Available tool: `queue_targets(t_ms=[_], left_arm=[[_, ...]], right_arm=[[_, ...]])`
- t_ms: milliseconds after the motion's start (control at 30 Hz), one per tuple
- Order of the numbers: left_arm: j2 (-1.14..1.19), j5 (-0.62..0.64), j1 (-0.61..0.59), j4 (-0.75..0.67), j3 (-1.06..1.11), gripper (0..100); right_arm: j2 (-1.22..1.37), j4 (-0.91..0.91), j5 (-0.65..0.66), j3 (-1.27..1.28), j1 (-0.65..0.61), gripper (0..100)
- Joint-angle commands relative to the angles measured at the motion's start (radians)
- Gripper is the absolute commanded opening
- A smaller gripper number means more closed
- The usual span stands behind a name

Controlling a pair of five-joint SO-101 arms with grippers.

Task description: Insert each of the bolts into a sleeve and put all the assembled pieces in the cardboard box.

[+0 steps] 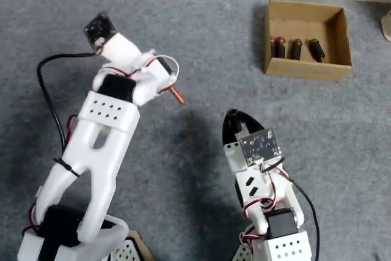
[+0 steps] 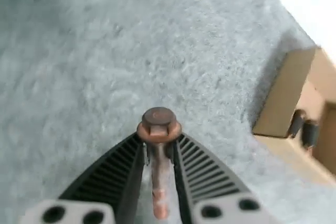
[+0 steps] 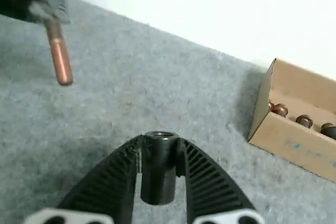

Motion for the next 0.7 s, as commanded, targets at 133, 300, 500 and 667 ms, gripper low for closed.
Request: queue_targets(t_ms=[133, 300, 500, 667], left_arm=[[-0.051, -0.201, 0.050, -0.342, 0.166, 1], [-0.084, -0.253, 0.068, -0.582, 0.246, 1], [-0.259, -0.252, 0.070, -0.704, 0.329, 1], [-0.432, -0.252, 0.101, -0.704, 0.410, 1]], right_arm=[[-0.018, -0.113, 0.003, 0.122, -0.013, 0.6], [-0.015, -0.128, 0.002, 0.122, -0.122, 0.6], [-0.015, -0.107, 0.002, 0.119, -0.134, 0.6], [-0.015, -0.070, 0.002, 0.119, -0.140, 0.6]])
